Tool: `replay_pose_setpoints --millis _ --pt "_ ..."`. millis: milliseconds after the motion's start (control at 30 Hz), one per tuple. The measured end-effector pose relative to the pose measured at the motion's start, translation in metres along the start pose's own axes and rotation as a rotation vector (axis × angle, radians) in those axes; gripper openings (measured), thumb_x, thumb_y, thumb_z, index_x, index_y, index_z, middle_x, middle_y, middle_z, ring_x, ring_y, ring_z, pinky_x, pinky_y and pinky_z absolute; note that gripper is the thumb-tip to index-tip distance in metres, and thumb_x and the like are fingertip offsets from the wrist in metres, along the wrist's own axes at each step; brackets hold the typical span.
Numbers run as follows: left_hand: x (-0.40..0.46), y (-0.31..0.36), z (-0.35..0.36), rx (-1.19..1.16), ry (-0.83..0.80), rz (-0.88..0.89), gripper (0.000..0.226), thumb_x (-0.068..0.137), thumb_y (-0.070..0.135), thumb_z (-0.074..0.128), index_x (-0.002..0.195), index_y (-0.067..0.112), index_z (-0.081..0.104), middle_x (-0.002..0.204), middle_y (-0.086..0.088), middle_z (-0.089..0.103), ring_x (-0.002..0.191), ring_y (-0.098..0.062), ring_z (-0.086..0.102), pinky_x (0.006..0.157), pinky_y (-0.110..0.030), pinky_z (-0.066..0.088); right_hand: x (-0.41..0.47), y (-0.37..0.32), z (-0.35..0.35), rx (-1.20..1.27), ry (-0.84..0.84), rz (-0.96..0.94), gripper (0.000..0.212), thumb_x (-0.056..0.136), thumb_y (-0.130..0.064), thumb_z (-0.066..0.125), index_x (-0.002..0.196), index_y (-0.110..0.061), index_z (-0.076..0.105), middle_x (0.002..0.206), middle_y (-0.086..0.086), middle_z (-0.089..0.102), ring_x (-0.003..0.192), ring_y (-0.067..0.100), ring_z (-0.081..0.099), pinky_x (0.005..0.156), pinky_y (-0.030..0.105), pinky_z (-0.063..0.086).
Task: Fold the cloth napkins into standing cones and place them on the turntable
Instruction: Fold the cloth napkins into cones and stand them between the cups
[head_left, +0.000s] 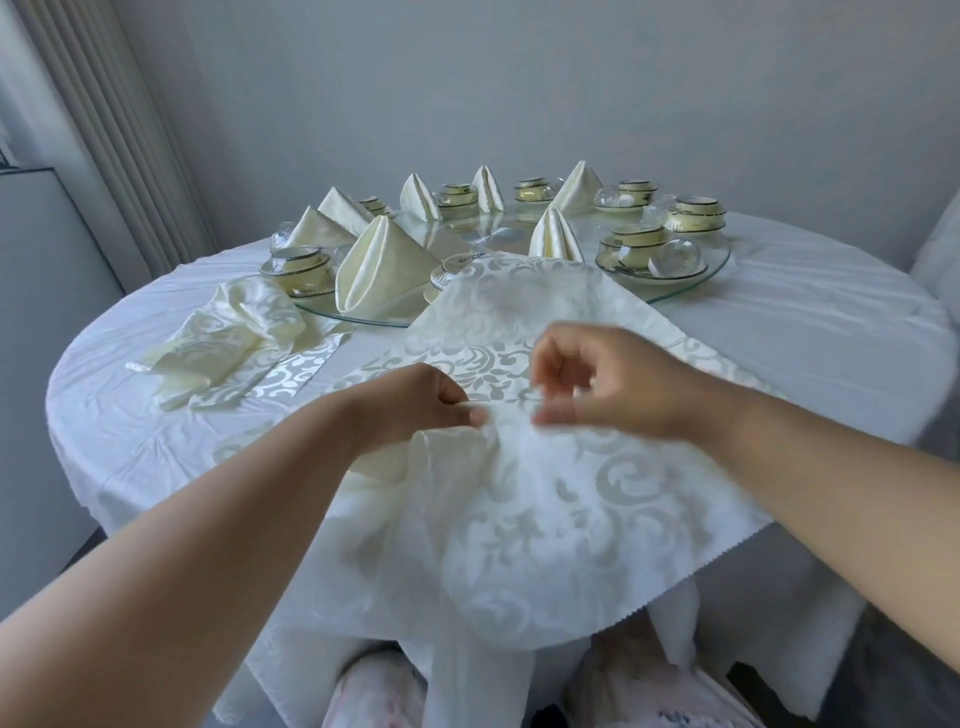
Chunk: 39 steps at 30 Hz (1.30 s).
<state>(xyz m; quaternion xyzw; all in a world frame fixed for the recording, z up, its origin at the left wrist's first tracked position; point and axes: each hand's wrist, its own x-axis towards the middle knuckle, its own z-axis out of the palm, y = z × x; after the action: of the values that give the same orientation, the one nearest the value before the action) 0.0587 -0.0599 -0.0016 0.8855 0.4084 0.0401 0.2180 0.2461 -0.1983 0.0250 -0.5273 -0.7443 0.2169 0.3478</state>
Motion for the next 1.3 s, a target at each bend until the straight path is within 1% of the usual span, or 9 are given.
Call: replay_pose_setpoints --millis 133,233,333,433,833,1000,1133,1233,1300 --pt "0.013 -0.007 0.005 -0.071 -0.041 -0.015 0.047 0.081 0.054 0.067 0.066 0.010 0.058 0.062 -0.002 0.040 0.060 -0.015 0.036 0.060 -0.028 0.028 -0.050 -0.002 0.053 -0.474 -0.502 0.003 0.043 0.063 -0.055 0.079 0.091 -0.034 0.055 0.099 -0.008 0.051 0.090 0.000 0.048 0.101 0.019 0.036" --pt "0.015 -0.009 0.004 -0.087 -0.047 -0.031 0.048 0.079 0.057 0.067 0.066 0.010 0.061 0.063 0.000 0.041 0.062 -0.015 0.037 0.064 -0.029 0.029 -0.069 0.013 0.048 -0.557 -0.380 -0.295 0.056 0.068 -0.048 0.077 0.112 -0.030 0.047 0.113 -0.012 0.040 0.105 0.004 0.037 0.098 0.015 0.025" --pt "0.014 -0.009 0.004 -0.123 -0.032 -0.029 0.049 0.078 0.055 0.068 0.077 0.007 0.066 0.068 -0.002 0.043 0.067 -0.014 0.038 0.067 -0.029 0.030 -0.069 0.027 0.042 -0.496 -0.284 -0.357 0.035 0.075 -0.026 0.076 0.103 -0.027 0.054 0.106 -0.011 0.047 0.098 0.002 0.041 0.089 0.011 0.031" --pt "0.011 -0.009 0.006 -0.182 -0.018 -0.012 0.036 0.076 0.054 0.071 0.070 0.018 0.070 0.069 0.000 0.046 0.069 -0.014 0.041 0.070 -0.030 0.032 -0.062 0.029 0.044 -0.393 -0.224 -0.316 0.008 0.081 -0.019 0.072 0.083 -0.022 0.065 0.093 -0.010 0.055 0.089 0.003 0.048 0.080 0.013 0.040" --pt "0.006 -0.019 0.012 -0.377 0.042 0.063 0.017 0.074 0.041 0.078 0.074 0.024 0.074 0.075 -0.001 0.069 0.073 -0.012 0.056 0.075 -0.030 0.041 -0.052 0.016 0.040 -0.342 -0.302 -0.090 0.011 0.088 -0.029 0.066 0.081 -0.023 0.060 0.087 -0.015 0.052 0.086 0.004 0.049 0.077 0.012 0.040" --pt "-0.006 -0.009 -0.004 -0.406 0.062 0.156 0.019 0.088 0.051 0.057 0.102 0.043 0.068 0.103 0.012 0.069 0.098 -0.007 0.062 0.089 -0.027 0.047 -0.037 0.017 0.021 0.243 -0.168 0.260 0.007 0.089 -0.021 0.064 0.082 -0.019 0.062 0.078 0.004 0.058 0.065 0.013 0.050 0.062 0.024 0.042" --pt "-0.036 0.004 -0.022 -0.813 -0.254 0.323 0.071 0.076 0.071 0.055 0.117 0.015 0.068 0.126 -0.001 0.064 0.120 -0.015 0.057 0.097 -0.026 0.044 -0.019 0.025 0.000 0.880 -0.058 0.569 0.027 0.077 -0.016 0.064 0.099 0.000 0.068 0.092 0.017 0.069 0.076 0.024 0.067 0.074 0.034 0.057" --pt "-0.043 0.015 -0.018 -0.517 -0.220 0.332 0.068 0.063 0.062 0.077 0.085 -0.001 0.063 0.082 -0.005 0.058 0.079 -0.017 0.054 0.076 -0.029 0.042 -0.009 0.023 -0.007 1.054 -0.147 0.755 0.042 0.082 -0.011 0.063 0.121 0.004 0.060 0.116 0.018 0.064 0.105 0.028 0.063 0.094 0.039 0.050" --pt "-0.039 0.026 -0.009 -0.395 -0.027 0.228 0.047 0.075 0.048 0.075 0.068 0.004 0.058 0.062 0.001 0.048 0.059 -0.011 0.043 0.059 -0.023 0.034 -0.008 0.022 -0.008 1.032 -0.137 0.798 0.028 0.086 -0.010 0.061 0.109 0.003 0.068 0.110 0.016 0.068 0.100 0.023 0.066 0.089 0.034 0.055"
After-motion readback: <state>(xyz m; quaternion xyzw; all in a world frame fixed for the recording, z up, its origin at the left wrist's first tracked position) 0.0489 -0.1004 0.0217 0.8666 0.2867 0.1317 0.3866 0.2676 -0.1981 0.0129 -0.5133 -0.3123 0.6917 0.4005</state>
